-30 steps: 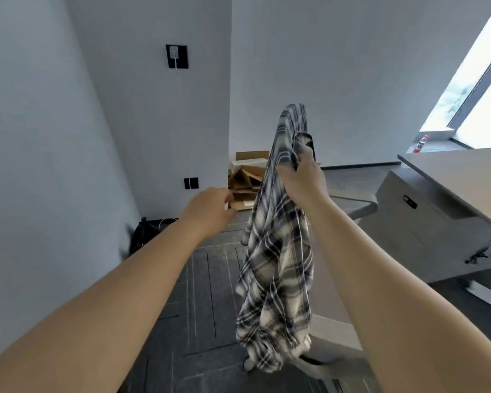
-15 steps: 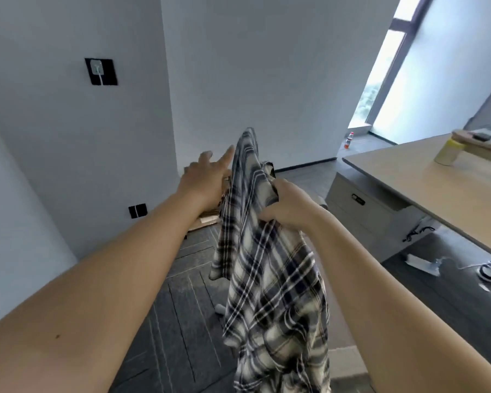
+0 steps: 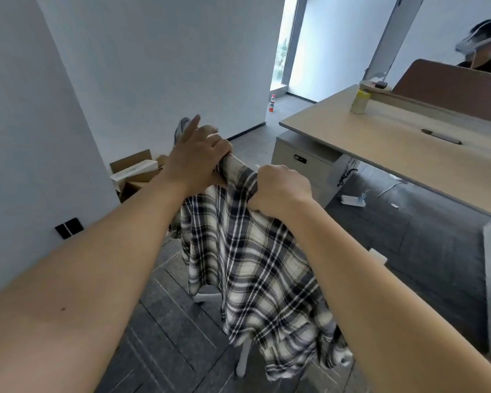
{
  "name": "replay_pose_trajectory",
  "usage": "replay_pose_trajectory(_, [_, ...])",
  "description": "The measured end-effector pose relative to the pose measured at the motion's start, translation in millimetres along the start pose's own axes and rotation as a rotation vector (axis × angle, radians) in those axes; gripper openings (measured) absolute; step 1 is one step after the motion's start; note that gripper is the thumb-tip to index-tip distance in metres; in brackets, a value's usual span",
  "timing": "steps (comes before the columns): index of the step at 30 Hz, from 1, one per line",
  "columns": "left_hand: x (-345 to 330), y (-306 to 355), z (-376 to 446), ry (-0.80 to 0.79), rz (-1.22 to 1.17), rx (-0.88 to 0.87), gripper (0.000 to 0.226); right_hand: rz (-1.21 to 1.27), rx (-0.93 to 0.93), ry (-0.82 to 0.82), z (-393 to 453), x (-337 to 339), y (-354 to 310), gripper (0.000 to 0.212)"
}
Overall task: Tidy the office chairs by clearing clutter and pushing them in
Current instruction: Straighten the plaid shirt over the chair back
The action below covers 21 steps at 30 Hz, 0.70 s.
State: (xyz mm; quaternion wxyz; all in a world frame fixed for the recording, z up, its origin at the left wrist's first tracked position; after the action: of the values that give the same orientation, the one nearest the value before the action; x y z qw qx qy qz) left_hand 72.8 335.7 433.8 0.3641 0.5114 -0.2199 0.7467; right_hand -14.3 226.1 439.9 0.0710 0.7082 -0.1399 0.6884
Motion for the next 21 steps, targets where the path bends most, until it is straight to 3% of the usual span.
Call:
replay_pose_trajectory(2, [0,4,-2,-0.01,-0.026,-0.034,0.054,-0.008,-0.022,0.023,-7,-1,6,0.038])
replay_pose_trajectory(6, [-6,28,-6,-0.035,-0.122,-0.041,0.058,-0.053,-0.028,0.083,-26,3,31,0.017])
replay_pose_trajectory(12, [-18,84,-14,0.011,-0.133,-0.039,0.067,-0.072,-0.101,0.088,-58,8,94,0.043])
replay_pose_trajectory(21, [-18,144,-8,0.051,-0.169,-0.014,0.066,-0.04,-0.137,0.12,-82,11,148,0.043])
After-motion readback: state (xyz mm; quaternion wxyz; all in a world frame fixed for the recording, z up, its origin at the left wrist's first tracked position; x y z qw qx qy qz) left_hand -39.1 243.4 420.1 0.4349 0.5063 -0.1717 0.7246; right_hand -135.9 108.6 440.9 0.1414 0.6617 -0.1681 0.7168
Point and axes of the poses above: each hand's wrist, its own z-axis towards the middle knuckle, its own x-axis out of the back of the hand, y = z × x, the point moved 3 cm from there along z, towards the middle knuckle, and after that the axes turned 6 degrees about -z, right-handed, at the moved point
